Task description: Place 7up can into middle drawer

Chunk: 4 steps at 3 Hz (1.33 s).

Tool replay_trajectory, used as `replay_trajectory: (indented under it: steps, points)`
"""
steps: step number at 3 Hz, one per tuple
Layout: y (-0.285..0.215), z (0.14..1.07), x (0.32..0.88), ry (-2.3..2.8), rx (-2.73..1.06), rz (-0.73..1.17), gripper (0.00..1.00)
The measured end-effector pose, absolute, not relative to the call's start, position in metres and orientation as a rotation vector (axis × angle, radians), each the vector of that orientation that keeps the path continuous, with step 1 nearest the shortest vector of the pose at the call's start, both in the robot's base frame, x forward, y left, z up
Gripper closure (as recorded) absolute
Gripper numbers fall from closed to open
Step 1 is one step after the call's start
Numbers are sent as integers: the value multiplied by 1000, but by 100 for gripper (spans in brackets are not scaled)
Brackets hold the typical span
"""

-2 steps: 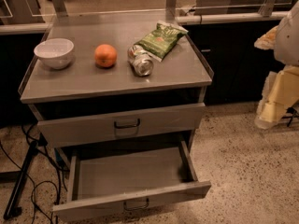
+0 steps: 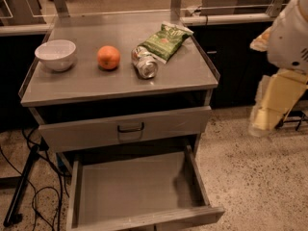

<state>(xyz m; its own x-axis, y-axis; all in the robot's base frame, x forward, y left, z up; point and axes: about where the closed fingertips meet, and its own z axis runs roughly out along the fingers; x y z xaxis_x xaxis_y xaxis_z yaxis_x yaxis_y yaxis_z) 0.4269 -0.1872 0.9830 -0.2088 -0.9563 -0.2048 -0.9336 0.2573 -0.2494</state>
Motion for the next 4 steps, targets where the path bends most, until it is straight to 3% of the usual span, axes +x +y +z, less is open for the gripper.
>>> replay_trajectory:
  steps: [2,4]
  points:
    - [-124,962,451,2308,-1738,-62,0]
    - [-119,963,453,2324,-1693,-57,0]
